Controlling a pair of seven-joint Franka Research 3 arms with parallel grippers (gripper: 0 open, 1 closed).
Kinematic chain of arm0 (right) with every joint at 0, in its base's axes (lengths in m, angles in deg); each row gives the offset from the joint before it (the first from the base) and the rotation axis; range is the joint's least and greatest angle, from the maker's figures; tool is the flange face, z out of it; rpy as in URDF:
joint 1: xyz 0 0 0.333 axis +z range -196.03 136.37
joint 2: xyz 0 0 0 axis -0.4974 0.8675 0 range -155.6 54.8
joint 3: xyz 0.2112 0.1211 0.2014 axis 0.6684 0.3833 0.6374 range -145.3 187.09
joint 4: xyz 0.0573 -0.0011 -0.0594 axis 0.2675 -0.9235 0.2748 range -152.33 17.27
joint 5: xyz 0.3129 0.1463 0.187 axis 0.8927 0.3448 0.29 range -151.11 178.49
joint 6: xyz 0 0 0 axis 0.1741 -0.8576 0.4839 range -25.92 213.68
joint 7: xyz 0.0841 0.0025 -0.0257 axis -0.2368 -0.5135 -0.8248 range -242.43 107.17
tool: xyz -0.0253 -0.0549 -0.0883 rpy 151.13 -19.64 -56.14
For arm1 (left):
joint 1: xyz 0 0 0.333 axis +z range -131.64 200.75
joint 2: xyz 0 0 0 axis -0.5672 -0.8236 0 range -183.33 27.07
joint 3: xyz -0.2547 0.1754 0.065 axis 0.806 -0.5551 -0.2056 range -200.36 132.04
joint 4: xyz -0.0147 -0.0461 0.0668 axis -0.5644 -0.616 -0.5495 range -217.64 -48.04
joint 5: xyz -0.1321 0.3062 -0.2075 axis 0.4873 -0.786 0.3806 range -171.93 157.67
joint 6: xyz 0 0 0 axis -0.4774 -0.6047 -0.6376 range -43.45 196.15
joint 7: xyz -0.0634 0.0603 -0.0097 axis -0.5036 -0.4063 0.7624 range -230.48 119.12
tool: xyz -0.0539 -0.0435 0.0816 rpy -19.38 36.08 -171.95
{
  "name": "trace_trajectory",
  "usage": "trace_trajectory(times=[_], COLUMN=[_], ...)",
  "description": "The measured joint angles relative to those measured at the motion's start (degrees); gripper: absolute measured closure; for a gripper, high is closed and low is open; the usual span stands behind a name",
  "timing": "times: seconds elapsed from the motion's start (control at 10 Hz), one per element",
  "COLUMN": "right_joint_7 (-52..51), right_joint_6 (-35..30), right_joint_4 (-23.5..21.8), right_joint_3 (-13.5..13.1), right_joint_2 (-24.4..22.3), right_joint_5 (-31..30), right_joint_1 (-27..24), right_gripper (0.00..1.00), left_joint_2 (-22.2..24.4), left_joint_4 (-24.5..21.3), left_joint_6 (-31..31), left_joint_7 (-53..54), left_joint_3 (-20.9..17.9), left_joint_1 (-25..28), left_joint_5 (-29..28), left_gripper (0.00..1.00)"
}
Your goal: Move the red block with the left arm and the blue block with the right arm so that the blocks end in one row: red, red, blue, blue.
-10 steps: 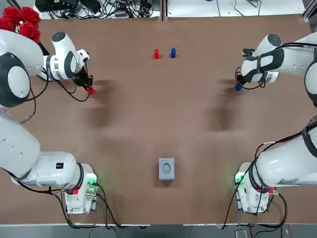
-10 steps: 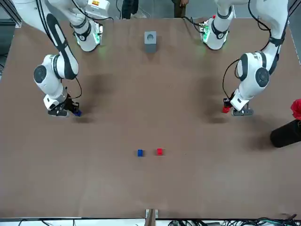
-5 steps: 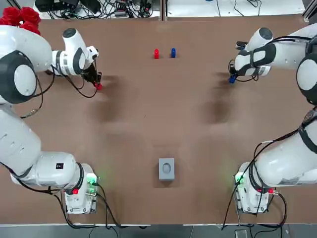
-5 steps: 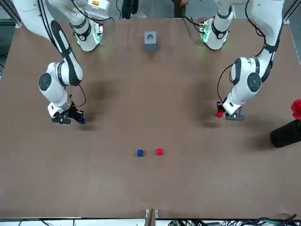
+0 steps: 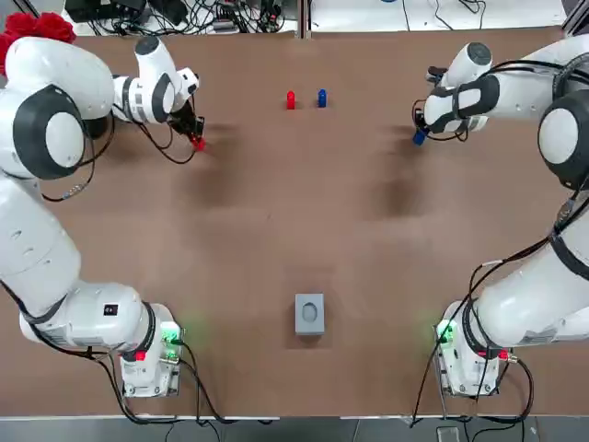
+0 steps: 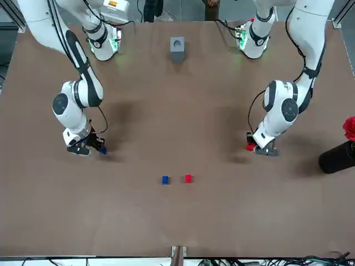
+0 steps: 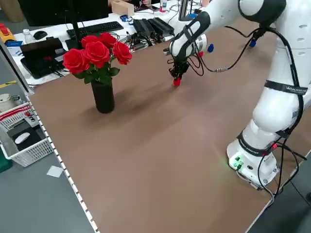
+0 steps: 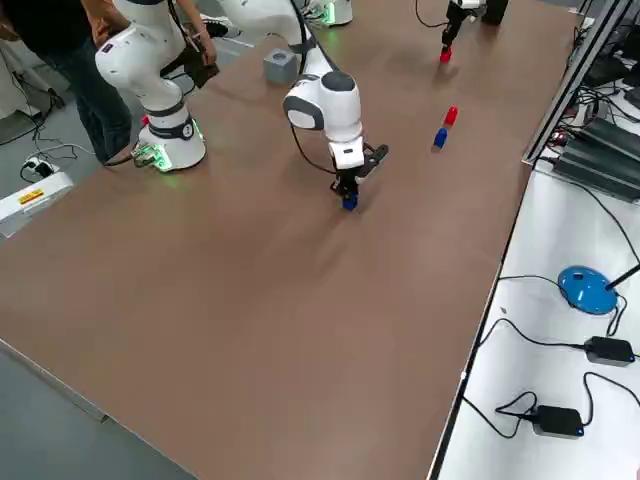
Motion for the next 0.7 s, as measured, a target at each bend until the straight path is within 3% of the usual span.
trace_trajectory(times=[0.3,0.7], right_joint_7=[3.35,6.95], right_joint_6=[-2.59,-5.49], right_joint_4=[4.22,10.64], right_joint_3=[0.39,1.01], right_joint_2=[2.14,5.81], right_joint_5=[-0.35,-0.61], right_joint_1=[2.24,4.90], right_gripper=[0.70,0.70], left_joint_2=[-4.61,-8.81], left_joint_4=[7.10,13.12], left_joint_6=[-0.07,-0.11], left_joint_7=[-6.17,-12.80], left_joint_3=[0.73,3.61], left_joint_1=[-3.12,-3.94], left_joint_5=[-0.01,-1.40], left_gripper=[0.70,0.70])
